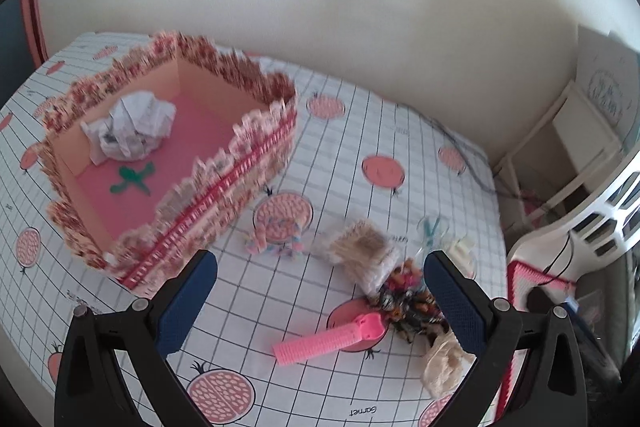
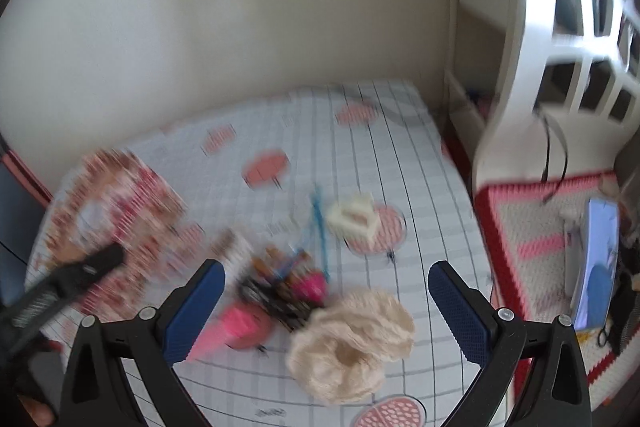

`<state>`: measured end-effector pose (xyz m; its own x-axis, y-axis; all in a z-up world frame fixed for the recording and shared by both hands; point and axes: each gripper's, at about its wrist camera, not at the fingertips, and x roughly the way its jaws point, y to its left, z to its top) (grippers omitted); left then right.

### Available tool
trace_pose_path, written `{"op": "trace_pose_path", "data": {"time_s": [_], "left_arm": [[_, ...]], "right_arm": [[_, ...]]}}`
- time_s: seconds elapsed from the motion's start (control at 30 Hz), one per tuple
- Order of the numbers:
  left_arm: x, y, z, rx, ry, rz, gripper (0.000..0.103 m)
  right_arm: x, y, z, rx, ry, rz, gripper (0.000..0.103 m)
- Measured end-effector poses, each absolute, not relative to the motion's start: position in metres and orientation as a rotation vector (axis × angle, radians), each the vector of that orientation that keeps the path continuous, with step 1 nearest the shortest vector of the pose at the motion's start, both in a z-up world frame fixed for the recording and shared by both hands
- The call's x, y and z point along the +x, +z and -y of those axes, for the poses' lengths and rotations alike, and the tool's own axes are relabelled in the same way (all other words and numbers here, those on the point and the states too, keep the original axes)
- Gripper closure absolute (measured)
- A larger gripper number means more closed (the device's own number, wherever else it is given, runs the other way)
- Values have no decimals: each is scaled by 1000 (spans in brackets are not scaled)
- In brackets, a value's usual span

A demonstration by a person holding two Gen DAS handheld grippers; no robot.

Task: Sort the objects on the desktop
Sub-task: 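Move both open tools away from the box toward the remaining pile, then grasp pink hair roller with left tool while right tool grasps lace scrunchie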

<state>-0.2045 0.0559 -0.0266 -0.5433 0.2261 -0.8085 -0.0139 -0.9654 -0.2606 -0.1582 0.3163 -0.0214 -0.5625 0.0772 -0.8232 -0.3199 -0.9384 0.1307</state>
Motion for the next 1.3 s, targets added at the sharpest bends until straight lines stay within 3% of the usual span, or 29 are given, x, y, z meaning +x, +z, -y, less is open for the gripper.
{"op": "trace_pose_path", "data": {"time_s": [0.27, 0.63, 1.3], "left_arm": [[-214, -73, -84, -1582, 2491, 227, 0], [-214, -108, -106, -1690, 2381, 123, 0], [-213, -142, -114, -1806, 2274, 21, 0]], "right_arm": [[-164, -75, -326, -1545, 2455, -363, 0], [-159, -107, -343, -1623, 2358, -522, 0], [-157, -136, -338, -1723, 2254, -408, 0]]}}
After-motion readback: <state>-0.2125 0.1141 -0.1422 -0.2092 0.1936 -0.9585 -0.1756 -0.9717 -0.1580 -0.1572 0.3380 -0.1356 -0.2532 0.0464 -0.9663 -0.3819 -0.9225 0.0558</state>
